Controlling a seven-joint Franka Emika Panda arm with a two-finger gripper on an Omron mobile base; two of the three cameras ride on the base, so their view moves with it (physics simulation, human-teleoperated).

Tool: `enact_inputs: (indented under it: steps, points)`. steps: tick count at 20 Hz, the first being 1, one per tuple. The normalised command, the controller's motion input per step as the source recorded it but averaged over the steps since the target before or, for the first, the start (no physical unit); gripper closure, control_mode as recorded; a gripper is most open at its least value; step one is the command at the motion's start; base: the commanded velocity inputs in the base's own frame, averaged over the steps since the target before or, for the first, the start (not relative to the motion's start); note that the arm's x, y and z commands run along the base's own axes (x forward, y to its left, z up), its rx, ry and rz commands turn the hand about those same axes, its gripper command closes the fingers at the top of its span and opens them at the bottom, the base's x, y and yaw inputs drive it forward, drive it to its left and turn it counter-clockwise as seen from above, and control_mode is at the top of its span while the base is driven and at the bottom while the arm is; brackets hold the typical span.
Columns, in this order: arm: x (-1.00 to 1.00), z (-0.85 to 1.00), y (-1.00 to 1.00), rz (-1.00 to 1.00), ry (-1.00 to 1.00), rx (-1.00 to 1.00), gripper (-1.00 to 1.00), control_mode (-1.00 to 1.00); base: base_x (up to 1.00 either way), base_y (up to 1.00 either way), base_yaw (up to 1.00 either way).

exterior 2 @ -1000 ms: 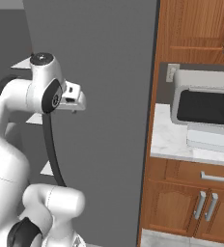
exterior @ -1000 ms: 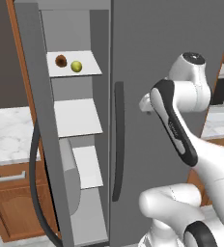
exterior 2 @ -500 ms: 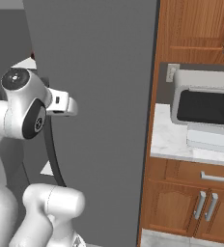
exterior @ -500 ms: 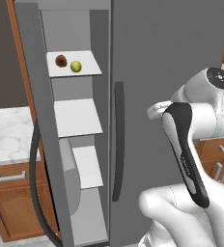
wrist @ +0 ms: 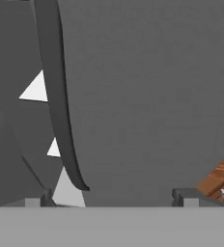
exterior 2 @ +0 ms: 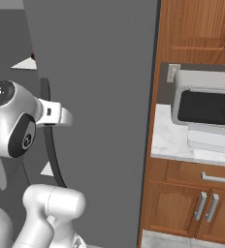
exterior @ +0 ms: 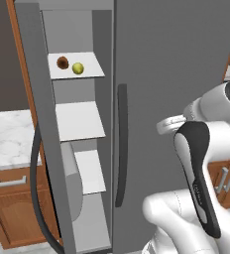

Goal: Take the lemon and potato out of the freezer and place them in the tupperware container on the counter. Then put the tupperware containing the vegetables back in the freezer.

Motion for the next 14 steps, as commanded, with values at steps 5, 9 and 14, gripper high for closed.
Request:
enact_inputs:
  steps: [5, 9, 14]
  points:
    - [-0.12, 0.00, 0.00, 0.00, 0.02, 0.00, -1.00, -1.00, 0.00, 0.00, 0.00]
    - [-0.16, -0.03, 0.03, 0.00, 0.00, 0.00, -1.00, 1.00, -0.02, 0.01, 0.00]
    - [0.00, 0.00, 0.00, 0.00, 0.00, 0.00, -1.00, 1.00, -0.06, 0.02, 0.00]
